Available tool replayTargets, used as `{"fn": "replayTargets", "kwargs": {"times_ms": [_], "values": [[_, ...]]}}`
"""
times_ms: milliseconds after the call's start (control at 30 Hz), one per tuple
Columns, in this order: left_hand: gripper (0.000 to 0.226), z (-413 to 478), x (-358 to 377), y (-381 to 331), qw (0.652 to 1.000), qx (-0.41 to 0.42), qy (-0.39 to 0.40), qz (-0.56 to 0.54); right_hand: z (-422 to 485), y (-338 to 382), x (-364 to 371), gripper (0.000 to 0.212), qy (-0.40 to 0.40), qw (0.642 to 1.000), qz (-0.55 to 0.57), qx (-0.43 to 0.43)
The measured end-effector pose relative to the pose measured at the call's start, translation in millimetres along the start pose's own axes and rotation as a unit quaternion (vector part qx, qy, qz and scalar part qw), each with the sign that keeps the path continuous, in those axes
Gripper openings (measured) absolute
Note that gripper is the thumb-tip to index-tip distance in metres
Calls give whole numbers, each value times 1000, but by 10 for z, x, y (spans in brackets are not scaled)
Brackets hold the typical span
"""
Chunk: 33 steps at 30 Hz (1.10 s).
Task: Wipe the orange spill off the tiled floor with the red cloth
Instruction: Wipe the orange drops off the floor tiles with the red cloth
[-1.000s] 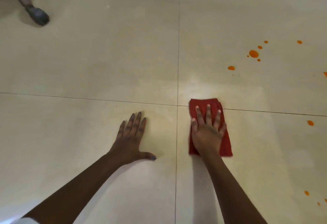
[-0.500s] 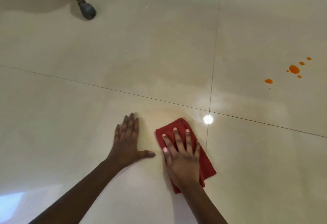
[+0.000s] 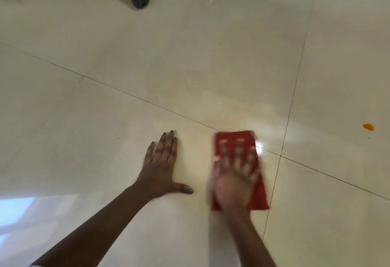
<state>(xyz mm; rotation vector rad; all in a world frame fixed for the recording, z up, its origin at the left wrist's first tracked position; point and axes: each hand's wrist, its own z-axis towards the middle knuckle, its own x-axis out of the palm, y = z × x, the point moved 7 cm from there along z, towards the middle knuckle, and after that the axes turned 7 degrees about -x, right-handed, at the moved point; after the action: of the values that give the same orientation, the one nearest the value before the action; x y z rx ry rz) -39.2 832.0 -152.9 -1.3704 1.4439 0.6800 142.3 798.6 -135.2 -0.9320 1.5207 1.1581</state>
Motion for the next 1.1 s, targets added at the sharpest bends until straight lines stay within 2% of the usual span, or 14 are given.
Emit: {"fn": "replayTargets", "kwargs": {"times_ms": [100, 133, 167, 233, 333, 400, 467, 567, 667, 767, 867, 933, 967, 1100], "values": [[137, 2, 6, 25, 1000, 2, -4, 4, 299, 755, 192, 49, 49, 979, 4, -195], [138, 1, 10, 33, 1000, 5, -4, 4, 595, 782, 190, 49, 70, 975, -5, -213], [139, 0, 17, 49, 1000, 6, -6, 3, 919, 666, 162, 49, 71, 979, -14, -192], [138, 3, 20, 48, 1000, 6, -7, 9, 1310, 114, 46, 49, 52, 995, -24, -77], [137, -7, 28, 27, 1000, 1, 0, 14, 921, -517, -47, 50, 2, 997, 2, 76], [137, 1, 19, 34, 1000, -5, 0, 15, 388, -219, 6, 49, -11, 999, -17, 50], [137, 7, 26, 33, 1000, -4, 3, 25, 209, 306, 184, 50, 19, 999, -11, -49], [139, 7, 29, 50, 1000, -4, 8, 22, 805, 769, 223, 49, 70, 981, -20, -180], [140, 12, 38, 56, 1000, -2, 9, 22, 1247, 310, 92, 49, 56, 996, -14, -72], [141, 14, 28, 40, 1000, -7, 10, 27, 689, -60, 88, 51, 21, 998, -3, 52], [142, 1, 15, 31, 999, -5, 25, 35, 97, 258, 202, 52, 53, 997, -25, -50], [143, 27, 44, -80, 999, 2, 31, 20, 242, 323, 178, 52, 76, 985, -50, -145], [143, 33, 64, -159, 999, 5, 42, 5, 414, 231, 121, 51, 86, 983, -51, -152], [141, 3, 159, -407, 998, -21, 62, -21, 576, -806, -139, 50, 55, 998, -14, 41]]}}
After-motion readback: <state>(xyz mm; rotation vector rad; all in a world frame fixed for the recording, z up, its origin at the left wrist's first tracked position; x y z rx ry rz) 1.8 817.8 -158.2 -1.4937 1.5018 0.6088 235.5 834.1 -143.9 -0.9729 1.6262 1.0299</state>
